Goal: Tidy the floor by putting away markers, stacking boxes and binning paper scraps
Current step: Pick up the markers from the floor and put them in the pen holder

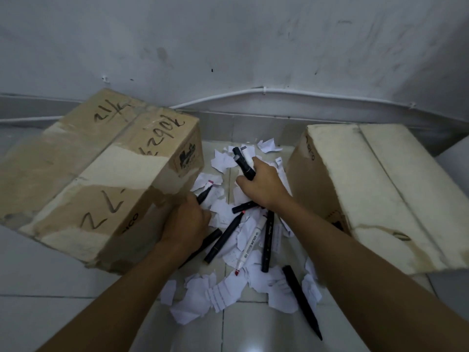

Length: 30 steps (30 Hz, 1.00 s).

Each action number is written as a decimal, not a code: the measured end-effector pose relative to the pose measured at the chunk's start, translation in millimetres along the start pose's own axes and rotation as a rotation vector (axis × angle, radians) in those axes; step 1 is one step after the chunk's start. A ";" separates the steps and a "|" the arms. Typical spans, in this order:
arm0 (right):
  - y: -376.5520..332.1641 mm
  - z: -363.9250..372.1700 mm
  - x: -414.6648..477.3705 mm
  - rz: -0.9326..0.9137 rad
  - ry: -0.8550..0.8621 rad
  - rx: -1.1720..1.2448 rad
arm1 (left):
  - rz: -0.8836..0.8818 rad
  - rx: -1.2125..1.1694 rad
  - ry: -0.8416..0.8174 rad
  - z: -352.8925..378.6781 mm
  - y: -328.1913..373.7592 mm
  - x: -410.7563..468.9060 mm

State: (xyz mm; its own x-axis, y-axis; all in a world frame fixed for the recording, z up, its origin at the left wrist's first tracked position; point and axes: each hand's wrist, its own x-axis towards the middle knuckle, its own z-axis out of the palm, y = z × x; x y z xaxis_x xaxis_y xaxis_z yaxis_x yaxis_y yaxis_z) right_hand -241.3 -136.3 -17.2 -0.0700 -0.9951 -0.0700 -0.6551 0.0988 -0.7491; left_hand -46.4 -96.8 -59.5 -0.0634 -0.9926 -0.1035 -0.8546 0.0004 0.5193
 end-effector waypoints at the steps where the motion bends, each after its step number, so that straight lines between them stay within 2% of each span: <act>1: -0.7 0.2 -2.5 0.051 -0.012 0.123 | 0.011 -0.041 0.027 -0.9 1.4 -0.5; 4: -2.9 0.4 -8.9 0.131 -0.020 0.353 | 0.025 -0.243 0.101 -5.3 9.1 -2.3; 11: -9.7 -0.4 -28.9 0.130 -0.026 0.407 | -0.076 -0.452 0.124 -11.6 30.5 -12.9; 14: -13.0 -4.8 -38.8 0.167 0.028 0.484 | -0.086 -0.475 0.139 -14.9 38.3 -17.4; 20: -20.6 -24.1 -64.6 0.245 0.180 0.481 | -0.105 -0.573 0.100 -32.0 69.4 -27.2; 25: -58.3 -79.4 -77.9 0.284 0.275 0.537 | -0.016 -0.587 0.107 -88.4 122.1 -34.8; 30: -131.9 -160.5 -98.9 0.292 0.309 0.574 | 0.059 -0.591 0.081 -175.4 198.0 -49.2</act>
State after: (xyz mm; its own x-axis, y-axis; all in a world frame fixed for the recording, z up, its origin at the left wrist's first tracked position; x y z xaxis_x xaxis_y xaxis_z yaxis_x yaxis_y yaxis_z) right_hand -268.8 -49.9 194.3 -0.4482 -0.8725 -0.1946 -0.0837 0.2578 -0.9626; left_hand -122.1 -69.2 197.1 -0.0426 -0.9991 -0.0067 -0.4178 0.0117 0.9085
